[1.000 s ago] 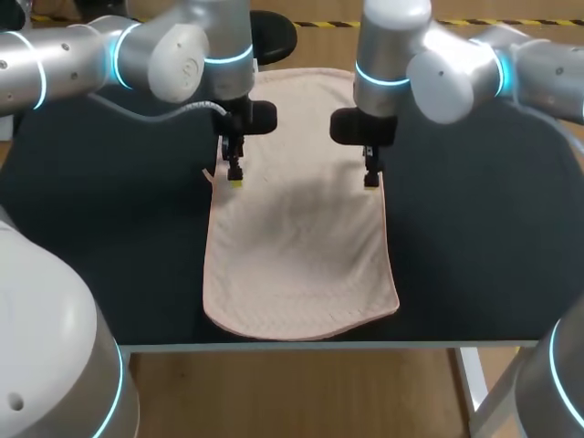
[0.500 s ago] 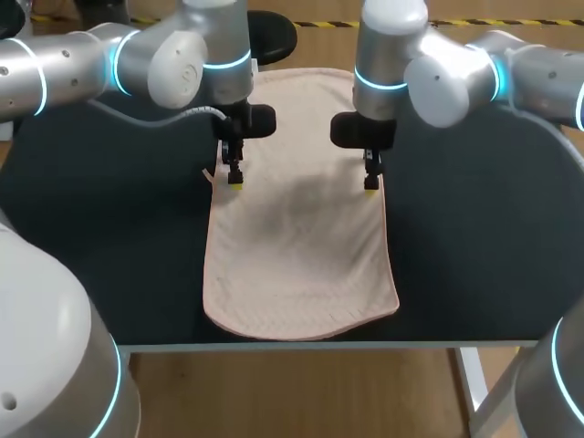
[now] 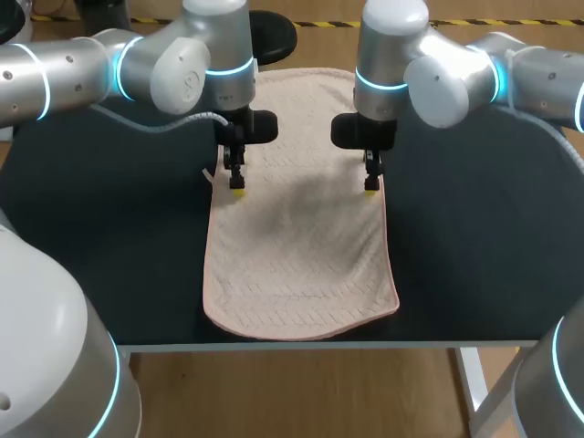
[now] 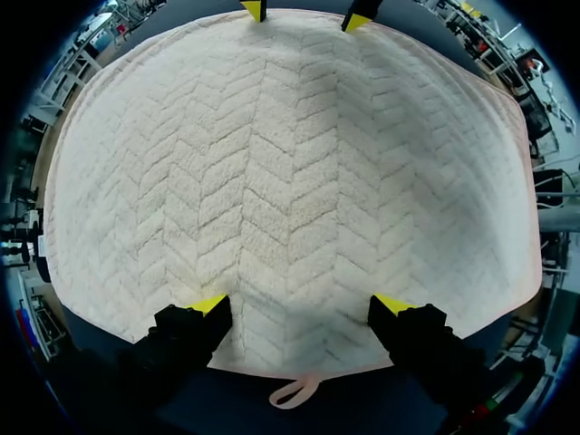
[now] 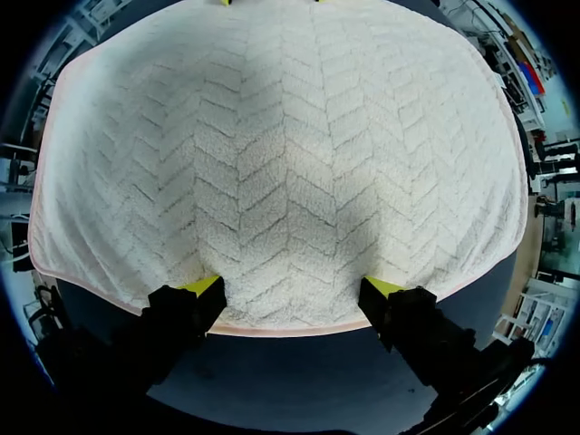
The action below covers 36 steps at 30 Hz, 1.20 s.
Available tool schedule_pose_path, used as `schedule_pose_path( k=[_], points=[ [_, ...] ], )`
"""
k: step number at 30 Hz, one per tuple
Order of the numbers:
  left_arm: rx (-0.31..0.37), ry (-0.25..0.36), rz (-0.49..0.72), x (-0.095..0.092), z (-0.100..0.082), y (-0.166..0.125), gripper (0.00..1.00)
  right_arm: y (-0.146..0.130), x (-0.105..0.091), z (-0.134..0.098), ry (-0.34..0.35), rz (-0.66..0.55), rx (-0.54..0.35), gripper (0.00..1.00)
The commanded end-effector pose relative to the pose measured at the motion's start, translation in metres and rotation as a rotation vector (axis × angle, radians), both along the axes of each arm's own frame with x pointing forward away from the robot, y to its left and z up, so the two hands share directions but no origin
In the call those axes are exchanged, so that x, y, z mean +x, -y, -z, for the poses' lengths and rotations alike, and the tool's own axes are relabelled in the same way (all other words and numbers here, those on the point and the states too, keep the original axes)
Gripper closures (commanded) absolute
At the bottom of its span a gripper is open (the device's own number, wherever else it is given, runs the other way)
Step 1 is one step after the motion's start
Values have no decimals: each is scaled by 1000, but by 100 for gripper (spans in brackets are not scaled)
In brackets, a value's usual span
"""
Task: Fold the towel
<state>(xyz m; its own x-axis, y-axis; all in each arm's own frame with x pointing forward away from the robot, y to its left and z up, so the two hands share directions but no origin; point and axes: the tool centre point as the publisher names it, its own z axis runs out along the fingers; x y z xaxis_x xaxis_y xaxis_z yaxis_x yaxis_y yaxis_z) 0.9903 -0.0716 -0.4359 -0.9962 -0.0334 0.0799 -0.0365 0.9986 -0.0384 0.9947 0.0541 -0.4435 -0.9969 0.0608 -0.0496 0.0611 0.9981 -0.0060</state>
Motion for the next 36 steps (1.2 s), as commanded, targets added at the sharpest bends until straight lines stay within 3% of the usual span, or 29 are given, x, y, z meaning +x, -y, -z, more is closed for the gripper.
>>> schedule_pose_path(
  k=[1, 2, 5, 6, 7, 8, 9, 27, 36],
  points=[
    [-1, -6, -2, 3, 7, 2, 53, 0, 2, 4, -3, -2, -1, 0],
    [-1, -6, -3, 2, 7, 2, 97, 0, 2, 4, -4, -2, -2, 0],
    [0, -6, -3, 2, 7, 2, 100, 0, 1, 5, -5, -5, -3, 0],
    [3, -7, -4, 2, 7, 2, 100, 0, 1, 5, -6, -6, -3, 29],
    [3, -7, -4, 2, 7, 2, 100, 0, 1, 6, -6, -6, -3, 71],
    [1, -7, -4, 2, 7, 2, 100, 0, 1, 6, -7, -6, -2, 94],
    [1, -6, -3, 2, 7, 2, 100, 0, 0, 6, -8, -7, 0, 100],
    [-15, 21, -5, -2, -4, -1, 100, 4, -8, -3, 10, 3, 13, 100],
    [-6, 33, -25, 0, -29, -6, 100, 6, -13, -31, 50, -3, 7, 100]
  ],
)
